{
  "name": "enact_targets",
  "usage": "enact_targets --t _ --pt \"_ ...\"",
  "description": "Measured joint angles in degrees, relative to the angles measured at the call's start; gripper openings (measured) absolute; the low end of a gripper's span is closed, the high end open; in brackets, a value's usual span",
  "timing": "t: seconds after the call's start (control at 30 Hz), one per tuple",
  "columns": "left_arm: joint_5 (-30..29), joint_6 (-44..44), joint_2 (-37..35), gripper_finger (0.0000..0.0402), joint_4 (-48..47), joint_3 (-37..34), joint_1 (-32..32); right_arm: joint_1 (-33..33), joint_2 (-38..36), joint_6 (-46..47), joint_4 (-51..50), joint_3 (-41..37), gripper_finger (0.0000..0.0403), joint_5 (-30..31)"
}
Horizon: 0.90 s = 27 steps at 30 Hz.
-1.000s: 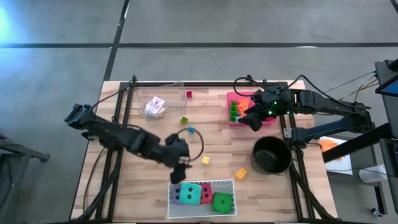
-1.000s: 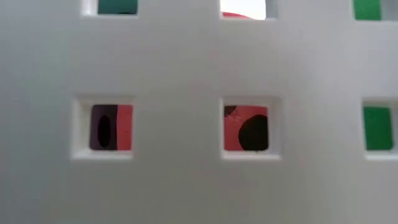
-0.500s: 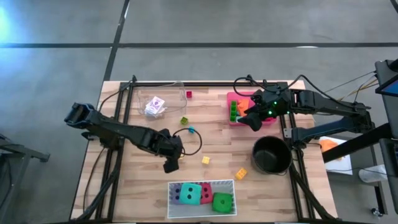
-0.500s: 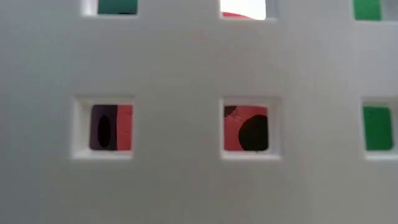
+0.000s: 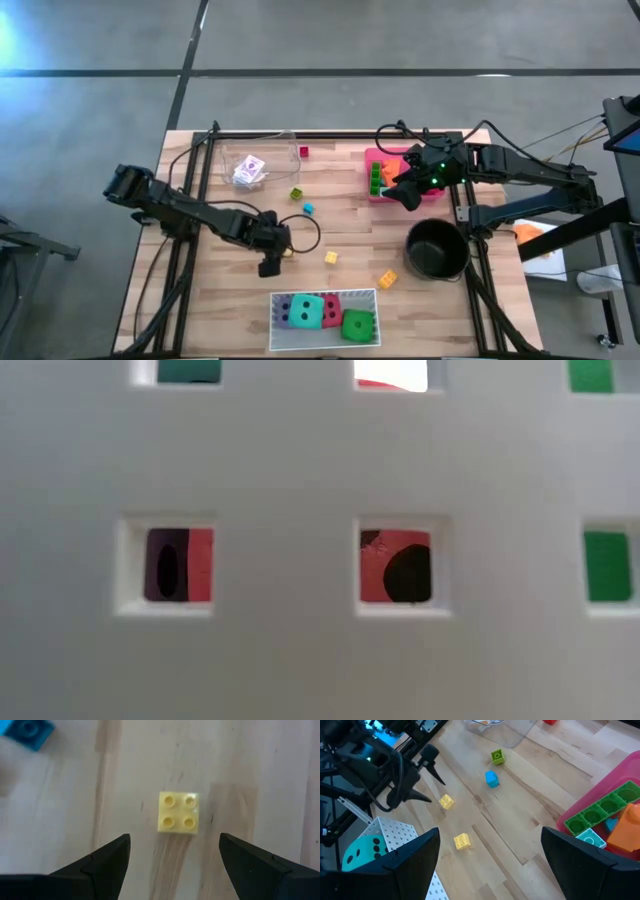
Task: Pick & Place Toys
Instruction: Put the yellow game piece into the red bin
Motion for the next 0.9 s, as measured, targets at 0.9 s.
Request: enact_targets --t 0.9 --pt "1.4 3.2 2.42 0.0308 14.65 -5.89 1.81 -0.01 1.6 0.42 8.01 -0.02 0.034 0.07"
